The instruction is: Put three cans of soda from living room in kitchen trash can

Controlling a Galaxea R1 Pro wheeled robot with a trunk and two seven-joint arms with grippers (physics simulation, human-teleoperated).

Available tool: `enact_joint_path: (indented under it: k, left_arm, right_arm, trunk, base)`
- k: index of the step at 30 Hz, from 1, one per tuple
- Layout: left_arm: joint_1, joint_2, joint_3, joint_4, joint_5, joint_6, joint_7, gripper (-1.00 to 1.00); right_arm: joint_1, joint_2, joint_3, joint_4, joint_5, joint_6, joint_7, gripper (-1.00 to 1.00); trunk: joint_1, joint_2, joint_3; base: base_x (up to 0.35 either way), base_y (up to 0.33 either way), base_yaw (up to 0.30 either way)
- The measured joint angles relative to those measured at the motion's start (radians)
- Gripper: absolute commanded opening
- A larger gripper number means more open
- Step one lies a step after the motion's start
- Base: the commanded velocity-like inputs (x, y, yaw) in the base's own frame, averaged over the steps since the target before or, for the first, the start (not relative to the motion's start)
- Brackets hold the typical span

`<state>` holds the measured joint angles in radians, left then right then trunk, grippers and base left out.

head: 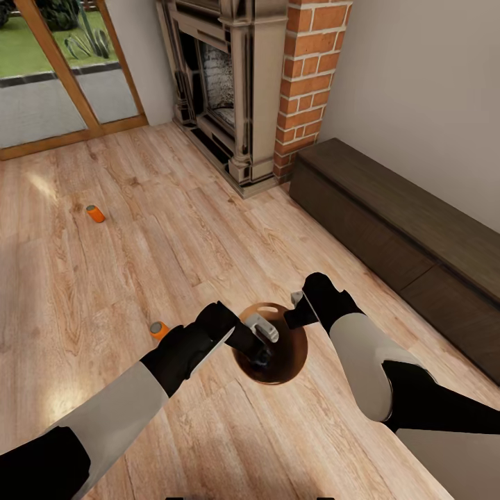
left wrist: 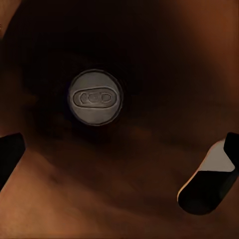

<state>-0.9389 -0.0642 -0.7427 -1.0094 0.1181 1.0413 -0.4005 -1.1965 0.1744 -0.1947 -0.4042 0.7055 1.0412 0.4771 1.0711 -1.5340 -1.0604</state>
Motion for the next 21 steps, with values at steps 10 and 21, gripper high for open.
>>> enact_joint_path:
  k: [10,21]
  left_arm:
    - [0.078,0.075,0.019,-0.238,-0.018,-0.004,-0.045,1.0]
    - [0.208,0.436,0.608,-0.539,-0.027,-0.035,-0.397,1.0]
  right_arm:
    - [0.0,0.0,0.0,0.0,0.002,0.0,-0.001,-1.0]
    - [0.001,0.0,0.0,-0.001,0.002,0.001,-0.005,-1.0]
  trunk:
    - [0.0,0.0,0.0]
    - [0.0,0.0,0.0]
  base:
    - [0.0,0.0,0.0]
    - [0.0,0.0,0.0]
